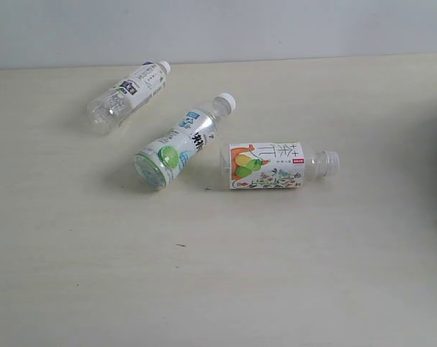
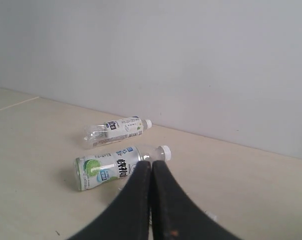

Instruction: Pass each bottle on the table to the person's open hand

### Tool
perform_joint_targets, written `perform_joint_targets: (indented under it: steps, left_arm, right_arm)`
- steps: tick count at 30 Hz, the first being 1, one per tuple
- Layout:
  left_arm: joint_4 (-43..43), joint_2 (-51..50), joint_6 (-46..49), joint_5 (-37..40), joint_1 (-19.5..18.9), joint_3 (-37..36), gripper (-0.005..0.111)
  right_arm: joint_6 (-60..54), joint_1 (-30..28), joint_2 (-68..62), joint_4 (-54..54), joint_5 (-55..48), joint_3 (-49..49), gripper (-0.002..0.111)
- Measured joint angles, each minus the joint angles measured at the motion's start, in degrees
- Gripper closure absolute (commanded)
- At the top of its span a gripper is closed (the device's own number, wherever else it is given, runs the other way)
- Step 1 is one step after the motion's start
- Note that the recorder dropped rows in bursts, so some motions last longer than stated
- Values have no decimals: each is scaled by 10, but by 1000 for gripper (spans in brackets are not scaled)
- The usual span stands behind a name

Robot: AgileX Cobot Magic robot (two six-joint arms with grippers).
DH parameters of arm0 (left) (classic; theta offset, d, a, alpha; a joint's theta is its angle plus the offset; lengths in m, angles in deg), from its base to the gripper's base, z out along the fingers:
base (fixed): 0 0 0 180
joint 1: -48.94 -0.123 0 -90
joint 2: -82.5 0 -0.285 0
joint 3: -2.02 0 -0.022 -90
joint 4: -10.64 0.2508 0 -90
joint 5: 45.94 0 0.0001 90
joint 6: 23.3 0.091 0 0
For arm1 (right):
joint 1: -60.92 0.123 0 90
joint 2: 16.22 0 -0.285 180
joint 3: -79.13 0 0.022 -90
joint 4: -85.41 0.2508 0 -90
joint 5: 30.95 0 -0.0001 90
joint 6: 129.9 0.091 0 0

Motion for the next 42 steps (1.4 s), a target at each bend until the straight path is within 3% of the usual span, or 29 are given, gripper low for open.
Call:
perform_joint_targets:
  steps: [26, 36, 42]
  left_arm:
    - [0, 0, 0, 0, 0, 0, 107]
    - [0, 0, 0, 0, 0, 0, 107]
    - [0, 0, 0, 0, 0, 0, 107]
  right_arm:
    - [0, 0, 0, 0, 2, 0, 108]
    - [0, 0, 0, -21, 100, 0, 108]
    - [28, 0, -123, -100, 107, -42, 108]
